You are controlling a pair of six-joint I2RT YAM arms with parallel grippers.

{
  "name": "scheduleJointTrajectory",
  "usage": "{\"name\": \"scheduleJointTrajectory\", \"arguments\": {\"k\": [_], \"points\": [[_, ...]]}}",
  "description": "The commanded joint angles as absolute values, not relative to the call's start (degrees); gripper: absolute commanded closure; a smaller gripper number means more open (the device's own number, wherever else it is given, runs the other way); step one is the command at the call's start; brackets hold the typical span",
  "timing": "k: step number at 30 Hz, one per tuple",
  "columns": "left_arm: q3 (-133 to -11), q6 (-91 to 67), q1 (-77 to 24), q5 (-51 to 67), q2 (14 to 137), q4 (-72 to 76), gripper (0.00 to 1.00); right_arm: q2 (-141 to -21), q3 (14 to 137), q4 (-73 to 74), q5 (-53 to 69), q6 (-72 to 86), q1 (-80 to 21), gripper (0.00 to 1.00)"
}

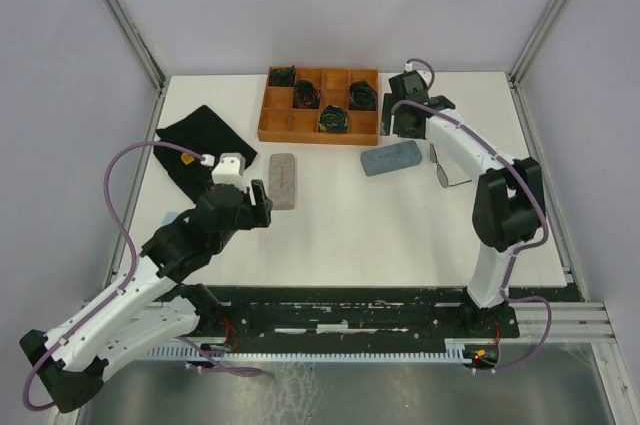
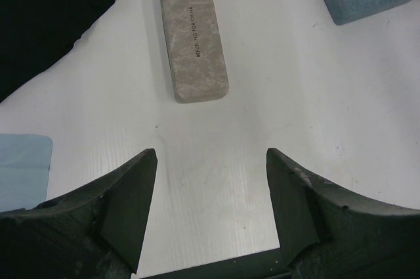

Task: Organize the sunglasses
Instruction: Move the sunglasses case at the center of the board.

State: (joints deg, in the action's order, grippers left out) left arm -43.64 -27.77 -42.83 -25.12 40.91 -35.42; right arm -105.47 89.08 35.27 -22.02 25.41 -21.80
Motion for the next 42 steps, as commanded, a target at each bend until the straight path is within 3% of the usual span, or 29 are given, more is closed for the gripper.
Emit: {"name": "scheduleJointTrajectory", "arguments": {"k": [1,12,21,29,42], "points": [[-43.5,-25.5,-42.8,-24.6,40.9,-33.4,0.25,-111.4,95.7,35.1,-17.5,25.6,-18.7,0.08],[-43.3,-24.8,-42.8,-23.3,41.8,-32.6,0.26,-125.7,109.6,41.2,-17.0,26.5,-14.9,0.08],[-43.3,-24.7,-42.8,-23.2,41.6,-32.5,0.25,-130.8,113.0,46.1,-15.9,27.9,-14.3,0.07],[-43.3,-24.7,-42.9,-23.1,41.8,-32.5,0.26,-129.3,108.6,46.0,-11.3,26.7,-14.4,0.08],[-43.2,-24.7,-42.8,-23.1,41.7,-32.4,0.26,-118.1,90.7,40.2,-3.4,21.9,-16.8,0.12]]}}
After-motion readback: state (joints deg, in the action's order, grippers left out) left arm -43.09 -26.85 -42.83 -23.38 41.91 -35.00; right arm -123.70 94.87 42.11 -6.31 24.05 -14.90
